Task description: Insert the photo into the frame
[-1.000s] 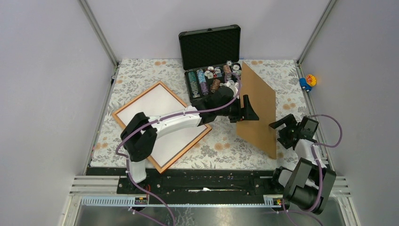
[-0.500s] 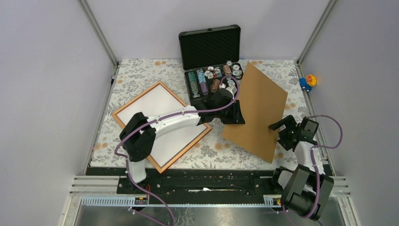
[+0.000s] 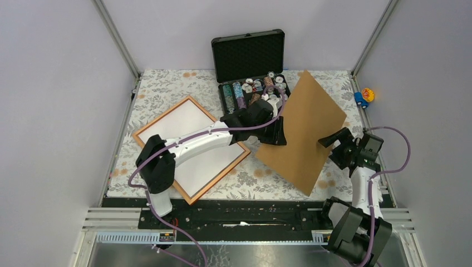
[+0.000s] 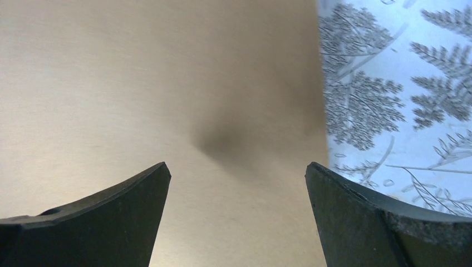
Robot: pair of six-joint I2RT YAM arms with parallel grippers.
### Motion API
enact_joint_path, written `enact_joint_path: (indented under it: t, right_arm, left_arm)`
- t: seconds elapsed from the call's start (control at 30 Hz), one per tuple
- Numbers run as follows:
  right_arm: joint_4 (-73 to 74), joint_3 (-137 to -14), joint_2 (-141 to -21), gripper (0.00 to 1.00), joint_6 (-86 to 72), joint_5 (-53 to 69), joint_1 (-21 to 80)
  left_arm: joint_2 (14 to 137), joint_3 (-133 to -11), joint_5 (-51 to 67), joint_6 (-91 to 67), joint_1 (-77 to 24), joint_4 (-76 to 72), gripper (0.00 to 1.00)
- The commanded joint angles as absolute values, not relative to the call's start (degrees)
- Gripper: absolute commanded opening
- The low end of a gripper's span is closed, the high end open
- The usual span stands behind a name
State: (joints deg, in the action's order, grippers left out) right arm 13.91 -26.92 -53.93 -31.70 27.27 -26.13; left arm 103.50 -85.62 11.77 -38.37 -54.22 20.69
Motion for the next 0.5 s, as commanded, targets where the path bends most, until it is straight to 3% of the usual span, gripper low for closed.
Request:
enact_joint_path:
  t: [0.0, 0.07, 0.23, 0.27, 0.37, 0.47]
  right_arm:
    - [12.72, -29.52, -54.90, 1.00, -30.50, 34.34, -25.66]
    - [12.10, -28.81, -56.83, 1.00, -30.54, 34.81, -25.66]
    - [9.07, -26.13, -60.14, 1.00, -30.65, 34.98, -25.66]
    - [8.50, -25.72, -60.59, 1.00, -30.63, 34.99, -25.66]
    - [7.69, -25.12, -61.40, 1.00, -30.62, 34.64, -25.66]
    - [7.21, -25.01, -61.60, 1.00, -30.61, 34.46, -25.66]
  left_arm:
    - [99.62, -87.50, 12.78, -37.66, -54.06, 20.22, 0.52]
    - [98.80, -85.92, 13.18, -38.64, -53.84, 18.98, 0.67]
    - [98.74, -84.41, 17.59, -40.32, -52.65, 17.49, 0.76]
    - [98.92, -84.08, 18.49, -40.70, -52.48, 17.03, 0.75]
    - [99.53, -84.36, 18.00, -41.18, -52.16, 17.93, 0.59]
    - [100.06, -84.78, 17.34, -41.03, -51.86, 18.77, 0.57]
